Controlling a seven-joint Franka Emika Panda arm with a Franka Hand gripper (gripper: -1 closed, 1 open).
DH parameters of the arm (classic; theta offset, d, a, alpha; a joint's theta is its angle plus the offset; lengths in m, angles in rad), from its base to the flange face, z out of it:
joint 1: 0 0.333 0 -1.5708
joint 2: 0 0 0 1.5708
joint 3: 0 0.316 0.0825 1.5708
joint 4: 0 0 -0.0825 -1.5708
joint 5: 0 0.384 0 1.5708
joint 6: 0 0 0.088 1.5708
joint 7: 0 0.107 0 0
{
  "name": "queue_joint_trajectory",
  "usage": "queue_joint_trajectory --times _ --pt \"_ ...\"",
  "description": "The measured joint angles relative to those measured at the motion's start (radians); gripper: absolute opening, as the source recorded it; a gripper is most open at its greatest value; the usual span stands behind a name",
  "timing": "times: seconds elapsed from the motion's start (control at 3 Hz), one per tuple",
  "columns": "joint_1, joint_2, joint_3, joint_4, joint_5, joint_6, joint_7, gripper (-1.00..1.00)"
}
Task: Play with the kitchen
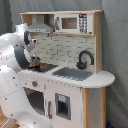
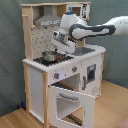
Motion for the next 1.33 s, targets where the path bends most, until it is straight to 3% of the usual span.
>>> queue_joint_trajectory --times 0.67,1.33 --pt "-0.110 -0.056 0.087 0.111 0.047 -0.049 -0.067 1.00" --pt "-0.215 -0.149 0.144 0.258 0.104 -0.111 -0.140 1.00"
